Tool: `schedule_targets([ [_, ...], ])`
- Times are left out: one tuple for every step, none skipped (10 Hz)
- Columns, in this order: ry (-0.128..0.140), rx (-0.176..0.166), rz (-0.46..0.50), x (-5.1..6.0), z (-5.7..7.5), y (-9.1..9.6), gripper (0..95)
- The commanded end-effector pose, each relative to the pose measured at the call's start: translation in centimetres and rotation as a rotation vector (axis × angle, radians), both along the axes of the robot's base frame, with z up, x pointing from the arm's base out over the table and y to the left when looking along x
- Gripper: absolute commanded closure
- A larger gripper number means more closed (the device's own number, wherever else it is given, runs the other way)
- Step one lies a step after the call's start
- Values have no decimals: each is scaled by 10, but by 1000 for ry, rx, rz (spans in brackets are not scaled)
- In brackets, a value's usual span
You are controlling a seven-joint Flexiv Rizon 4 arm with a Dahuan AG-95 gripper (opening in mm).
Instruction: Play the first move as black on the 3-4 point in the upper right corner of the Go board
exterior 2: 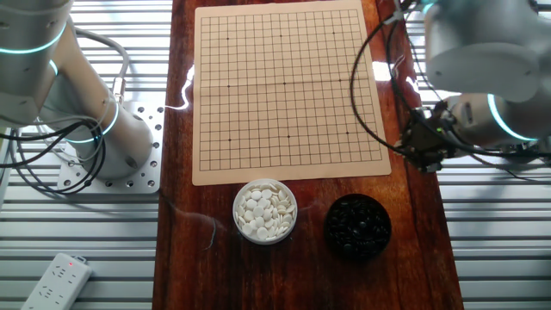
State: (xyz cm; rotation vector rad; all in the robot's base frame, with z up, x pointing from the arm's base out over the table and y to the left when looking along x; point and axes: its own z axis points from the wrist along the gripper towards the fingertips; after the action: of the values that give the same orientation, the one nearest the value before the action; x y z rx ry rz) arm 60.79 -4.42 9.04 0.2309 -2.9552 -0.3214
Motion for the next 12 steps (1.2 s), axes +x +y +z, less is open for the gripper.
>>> schedule_targets([
  [4, 4, 8, -2, -2, -1, 950],
  [3, 2, 16, -3, -2, -2, 950],
  [3, 1, 21, -4, -3, -3, 950],
  [6, 1, 27, -5, -4, -4, 950],
  [6, 0, 27, -6, -4, -5, 950],
  [5, -3, 27, -6, -5, -5, 950],
  [6, -3, 28, -7, -5, -5, 950],
  [1, -3, 31, -7, -5, -5, 950],
  [-4, 4, 44, -7, -5, -5, 950],
  [-5, 7, 55, -7, -5, -5, 950],
  [-5, 10, 74, -7, -5, -5, 950],
  [-4, 11, 94, -7, -5, -5, 950],
])
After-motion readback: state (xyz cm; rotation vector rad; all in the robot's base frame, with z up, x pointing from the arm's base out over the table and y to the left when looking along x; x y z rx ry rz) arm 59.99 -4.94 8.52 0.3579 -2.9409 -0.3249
